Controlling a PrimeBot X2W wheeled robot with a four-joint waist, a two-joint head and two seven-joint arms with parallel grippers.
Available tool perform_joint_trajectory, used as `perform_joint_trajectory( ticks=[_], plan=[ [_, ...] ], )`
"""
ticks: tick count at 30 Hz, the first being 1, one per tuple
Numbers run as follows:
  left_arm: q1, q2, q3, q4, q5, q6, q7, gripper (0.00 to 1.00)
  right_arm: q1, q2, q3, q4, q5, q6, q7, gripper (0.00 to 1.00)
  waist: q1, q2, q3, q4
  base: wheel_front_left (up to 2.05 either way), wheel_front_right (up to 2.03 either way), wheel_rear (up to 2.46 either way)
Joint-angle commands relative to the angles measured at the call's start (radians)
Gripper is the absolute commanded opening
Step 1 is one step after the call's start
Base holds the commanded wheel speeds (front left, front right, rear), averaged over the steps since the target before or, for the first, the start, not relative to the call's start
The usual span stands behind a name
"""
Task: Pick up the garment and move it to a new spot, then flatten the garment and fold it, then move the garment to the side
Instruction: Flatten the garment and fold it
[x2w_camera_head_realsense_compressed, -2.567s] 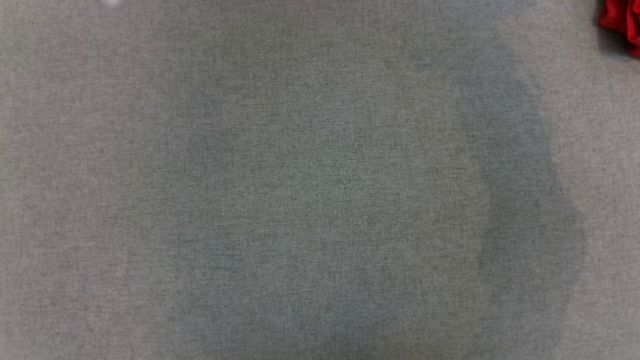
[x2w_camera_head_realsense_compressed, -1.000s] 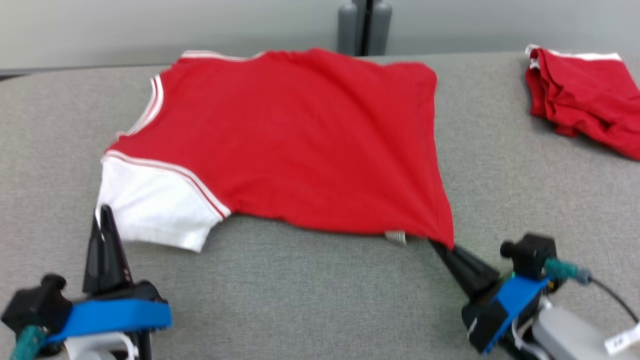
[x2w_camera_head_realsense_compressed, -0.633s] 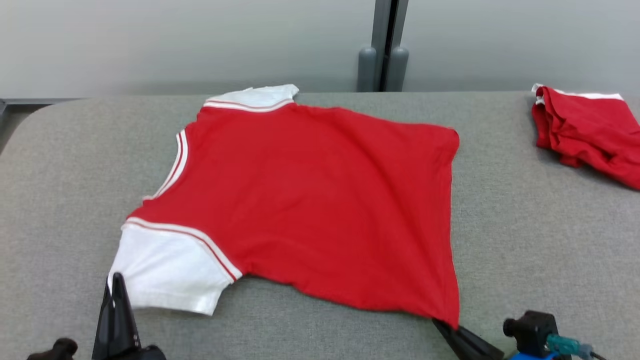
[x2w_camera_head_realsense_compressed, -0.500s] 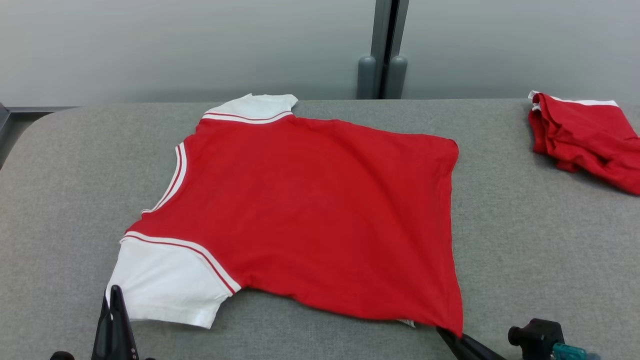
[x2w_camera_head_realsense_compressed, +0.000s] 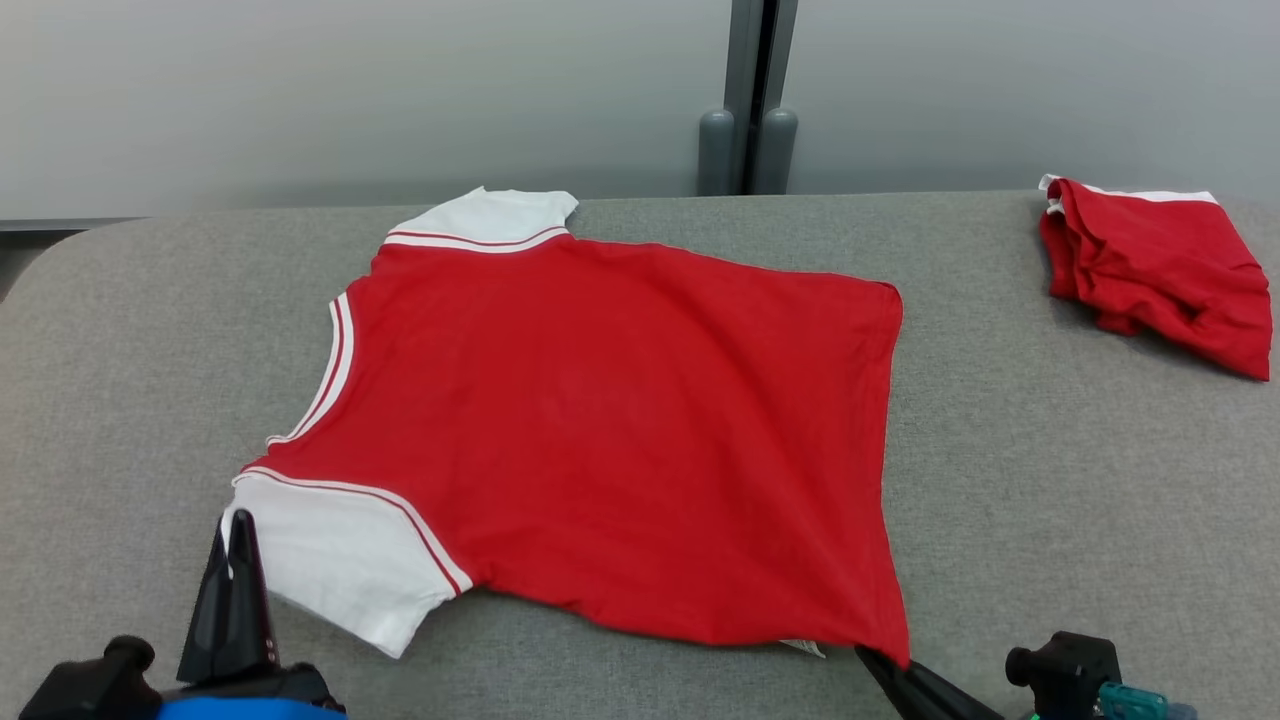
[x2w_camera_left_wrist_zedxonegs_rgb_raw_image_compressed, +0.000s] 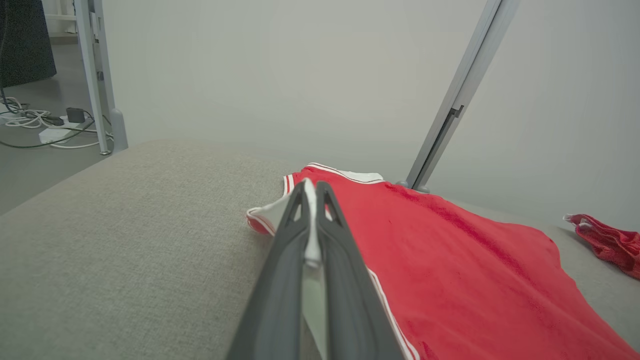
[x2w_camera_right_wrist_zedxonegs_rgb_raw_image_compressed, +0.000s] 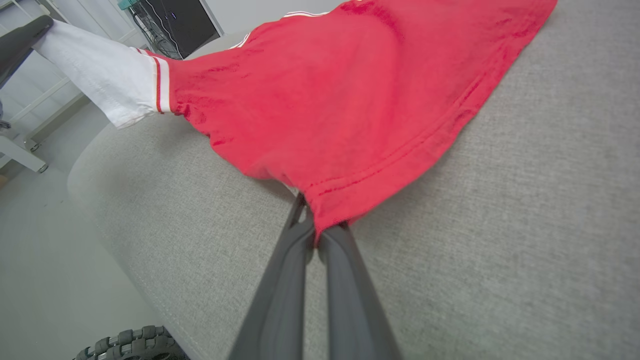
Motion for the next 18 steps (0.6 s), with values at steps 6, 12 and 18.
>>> perform_joint_trajectory(
  ticks=[6,12,18],
  plan=[
    [-0.13,0.037,-0.014,0.039,0.025,-0.028,0.022,0.0,-0.052,0.009,-0.017,-0.003,0.016,0.001,0.021,0.0,0.0,-0.0001,0.029,-0.018,0.0,0.0,0.0],
    [-0.264,0.058,-0.015,0.114,0.023,-0.058,0.035,0.0,-0.135,0.012,-0.017,0.021,0.04,0.001,0.018,0.0,0.0,-0.0001,0.079,-0.033,0.0,0.0,0.0],
    [-0.422,0.069,-0.024,0.213,0.024,-0.092,0.045,0.0,-0.233,0.02,-0.012,0.069,0.057,0.001,0.0,0.0,0.0,-0.0001,0.143,-0.046,0.0,0.0,0.0]
  ],
)
